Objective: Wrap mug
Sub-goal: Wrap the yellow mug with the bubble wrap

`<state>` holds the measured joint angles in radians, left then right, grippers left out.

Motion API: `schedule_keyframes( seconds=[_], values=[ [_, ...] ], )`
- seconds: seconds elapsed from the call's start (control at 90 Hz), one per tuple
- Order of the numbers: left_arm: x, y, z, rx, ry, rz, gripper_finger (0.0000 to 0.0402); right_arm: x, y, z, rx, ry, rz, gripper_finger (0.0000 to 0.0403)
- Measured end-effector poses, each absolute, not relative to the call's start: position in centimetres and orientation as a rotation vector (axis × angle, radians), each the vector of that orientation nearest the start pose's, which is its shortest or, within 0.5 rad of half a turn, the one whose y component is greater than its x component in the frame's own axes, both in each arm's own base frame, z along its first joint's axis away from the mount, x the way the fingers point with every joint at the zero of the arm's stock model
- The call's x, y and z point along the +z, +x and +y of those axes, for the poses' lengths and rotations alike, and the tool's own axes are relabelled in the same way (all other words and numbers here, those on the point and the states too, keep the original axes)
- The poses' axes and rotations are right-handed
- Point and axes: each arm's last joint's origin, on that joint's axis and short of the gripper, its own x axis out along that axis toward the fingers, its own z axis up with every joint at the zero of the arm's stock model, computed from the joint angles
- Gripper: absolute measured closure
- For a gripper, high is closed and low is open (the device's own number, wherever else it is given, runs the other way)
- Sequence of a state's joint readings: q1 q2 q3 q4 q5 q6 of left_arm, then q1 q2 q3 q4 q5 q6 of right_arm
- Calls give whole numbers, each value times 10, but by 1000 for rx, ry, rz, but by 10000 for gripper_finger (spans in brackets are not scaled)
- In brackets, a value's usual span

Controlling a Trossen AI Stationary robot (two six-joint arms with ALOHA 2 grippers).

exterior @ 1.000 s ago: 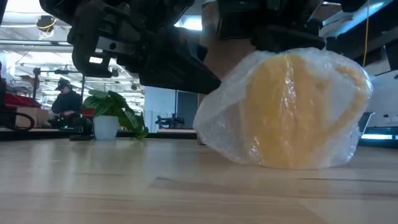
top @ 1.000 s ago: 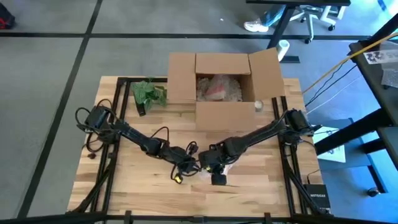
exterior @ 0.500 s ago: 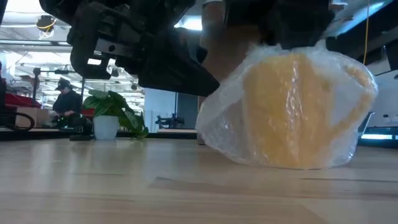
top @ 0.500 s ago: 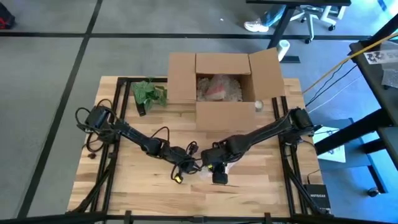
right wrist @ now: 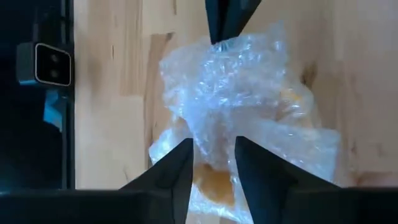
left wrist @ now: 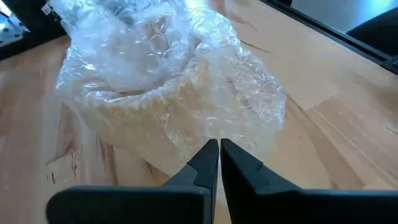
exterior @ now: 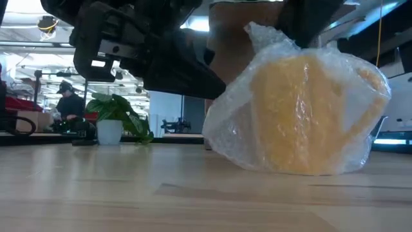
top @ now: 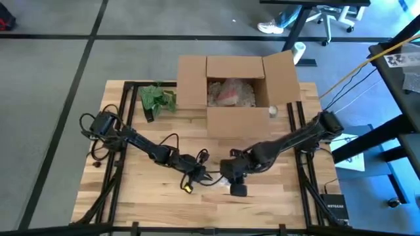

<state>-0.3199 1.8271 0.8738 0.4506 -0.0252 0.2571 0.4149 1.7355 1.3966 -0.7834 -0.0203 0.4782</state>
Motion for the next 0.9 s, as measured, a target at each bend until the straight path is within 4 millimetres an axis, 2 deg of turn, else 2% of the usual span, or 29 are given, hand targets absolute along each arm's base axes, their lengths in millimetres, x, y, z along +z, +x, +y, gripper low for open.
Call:
schedule_keyframes(
  seconds=[0.189,0.333,0.467,0.611,0.9],
  values=[
    [147,344,-113,-351,336,457,402,259,329,149,148,147,1102,391],
    [147,344,-113,-351,336,457,402,256,331,150,140,137,1105,396],
    [147,344,-113,-351,336,457,402,245,337,153,157,136,1098,401],
    [148,344,-113,-351,336,455,402,222,346,151,186,147,1137,402],
    [148,345,-113,-349,329,448,402,169,361,135,168,200,1299,402]
  ],
)
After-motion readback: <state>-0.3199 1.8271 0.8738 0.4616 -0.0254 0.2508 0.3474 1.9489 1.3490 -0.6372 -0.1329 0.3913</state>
